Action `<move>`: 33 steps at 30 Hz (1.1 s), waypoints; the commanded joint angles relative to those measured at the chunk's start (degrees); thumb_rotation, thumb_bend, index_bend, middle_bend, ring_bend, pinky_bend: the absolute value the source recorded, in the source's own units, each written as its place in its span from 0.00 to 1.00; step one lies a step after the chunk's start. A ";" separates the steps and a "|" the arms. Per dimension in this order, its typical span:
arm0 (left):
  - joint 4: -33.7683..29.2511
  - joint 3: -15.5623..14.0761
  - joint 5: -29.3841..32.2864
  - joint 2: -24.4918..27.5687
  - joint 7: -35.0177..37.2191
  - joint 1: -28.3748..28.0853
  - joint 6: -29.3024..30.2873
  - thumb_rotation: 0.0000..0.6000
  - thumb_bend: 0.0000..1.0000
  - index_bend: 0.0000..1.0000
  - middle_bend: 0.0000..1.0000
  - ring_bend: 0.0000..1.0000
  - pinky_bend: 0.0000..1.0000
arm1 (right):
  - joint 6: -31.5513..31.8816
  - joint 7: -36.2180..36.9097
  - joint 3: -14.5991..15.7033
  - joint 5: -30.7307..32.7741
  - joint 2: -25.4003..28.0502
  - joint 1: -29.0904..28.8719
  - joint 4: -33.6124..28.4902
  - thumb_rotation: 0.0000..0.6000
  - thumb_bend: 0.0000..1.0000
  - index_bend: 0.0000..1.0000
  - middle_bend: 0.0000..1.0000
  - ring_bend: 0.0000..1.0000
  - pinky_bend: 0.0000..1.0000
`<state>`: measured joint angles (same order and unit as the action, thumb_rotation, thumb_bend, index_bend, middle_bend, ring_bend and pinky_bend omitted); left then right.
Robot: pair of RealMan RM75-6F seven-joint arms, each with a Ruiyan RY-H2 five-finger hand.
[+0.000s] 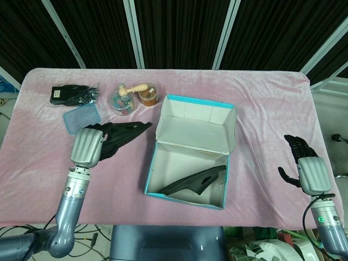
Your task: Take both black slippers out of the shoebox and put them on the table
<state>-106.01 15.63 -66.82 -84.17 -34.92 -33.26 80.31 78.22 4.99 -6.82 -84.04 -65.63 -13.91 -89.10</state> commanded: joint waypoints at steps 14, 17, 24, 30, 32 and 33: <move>9.74 -4.18 10.22 -1.10 -6.51 0.29 -5.92 1.00 0.00 0.02 0.12 0.09 0.22 | 1.00 2.43 1.60 -6.56 2.88 -0.87 -5.87 1.00 0.24 0.05 0.09 0.09 0.25; 6.85 -4.02 9.21 0.62 -4.03 0.96 -5.77 1.00 0.00 0.00 0.09 0.04 0.18 | 0.41 3.72 2.26 -9.08 3.82 -1.77 -8.30 1.00 0.18 0.05 0.09 0.09 0.26; -0.95 -5.78 1.44 6.38 3.53 5.79 -0.21 1.00 0.00 0.02 0.12 0.05 0.16 | -6.84 2.24 2.94 -14.92 5.05 -7.83 -15.46 1.00 0.10 0.05 0.09 0.09 0.26; -5.22 -8.13 -4.22 12.29 10.46 10.80 3.95 1.00 0.00 0.02 0.14 0.05 0.17 | -17.86 -5.43 1.17 -12.81 1.08 -15.11 -16.52 1.00 0.10 0.05 0.09 0.09 0.26; -5.27 -8.63 -5.09 13.45 12.50 12.03 4.66 1.00 0.00 0.02 0.14 0.05 0.18 | -21.14 -7.54 0.43 -11.11 -1.12 -17.31 -15.09 1.00 0.10 0.05 0.09 0.09 0.26; -5.06 -8.74 -5.16 13.83 13.60 12.52 4.78 1.00 0.00 0.01 0.14 0.05 0.18 | -22.50 -8.40 0.06 -10.05 -2.12 -18.22 -14.23 1.00 0.10 0.05 0.09 0.09 0.26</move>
<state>-110.77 7.59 -71.24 -71.35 -23.12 -21.85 84.40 59.35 -0.38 -5.57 -96.35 -64.94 -29.10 -104.60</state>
